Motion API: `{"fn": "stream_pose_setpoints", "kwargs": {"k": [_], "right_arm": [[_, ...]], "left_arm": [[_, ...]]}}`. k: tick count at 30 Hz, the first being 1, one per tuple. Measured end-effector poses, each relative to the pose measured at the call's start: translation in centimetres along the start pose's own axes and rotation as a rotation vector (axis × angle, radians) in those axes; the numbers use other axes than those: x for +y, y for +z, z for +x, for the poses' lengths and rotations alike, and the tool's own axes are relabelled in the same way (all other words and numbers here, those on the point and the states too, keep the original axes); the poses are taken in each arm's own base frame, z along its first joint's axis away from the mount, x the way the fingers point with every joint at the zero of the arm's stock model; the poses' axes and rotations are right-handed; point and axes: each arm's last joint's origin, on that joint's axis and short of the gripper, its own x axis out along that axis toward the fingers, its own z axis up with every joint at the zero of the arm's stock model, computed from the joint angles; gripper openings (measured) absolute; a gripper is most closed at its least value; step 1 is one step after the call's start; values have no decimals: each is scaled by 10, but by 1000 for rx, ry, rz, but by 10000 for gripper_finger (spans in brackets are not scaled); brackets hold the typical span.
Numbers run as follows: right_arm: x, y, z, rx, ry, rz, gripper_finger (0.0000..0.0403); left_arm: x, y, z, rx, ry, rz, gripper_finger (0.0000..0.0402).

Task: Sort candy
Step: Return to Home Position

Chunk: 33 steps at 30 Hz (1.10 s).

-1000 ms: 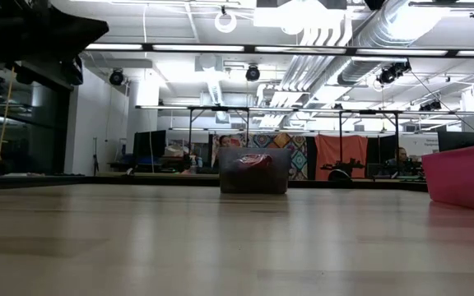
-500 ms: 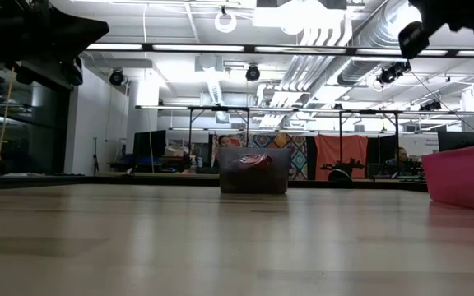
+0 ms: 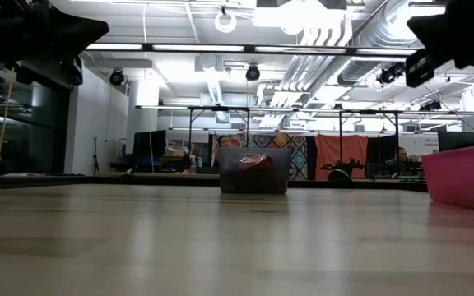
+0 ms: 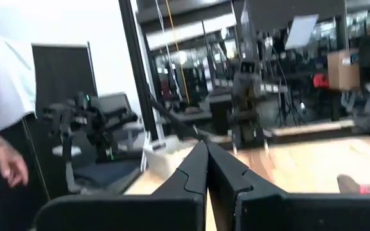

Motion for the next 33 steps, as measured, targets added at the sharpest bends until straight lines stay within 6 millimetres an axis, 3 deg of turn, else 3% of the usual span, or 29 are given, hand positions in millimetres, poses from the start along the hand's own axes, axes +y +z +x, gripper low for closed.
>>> {"fn": "stream_pose_setpoints", "kwargs": {"k": [11,33], "right_arm": [[-5,-25,-3,249,-75,191,0],[-2,-15,-6,138,-60,181,0]], "left_arm": [[0,0,0,0,0,0,1],[0,-1,0,15,3,3,1]]}}
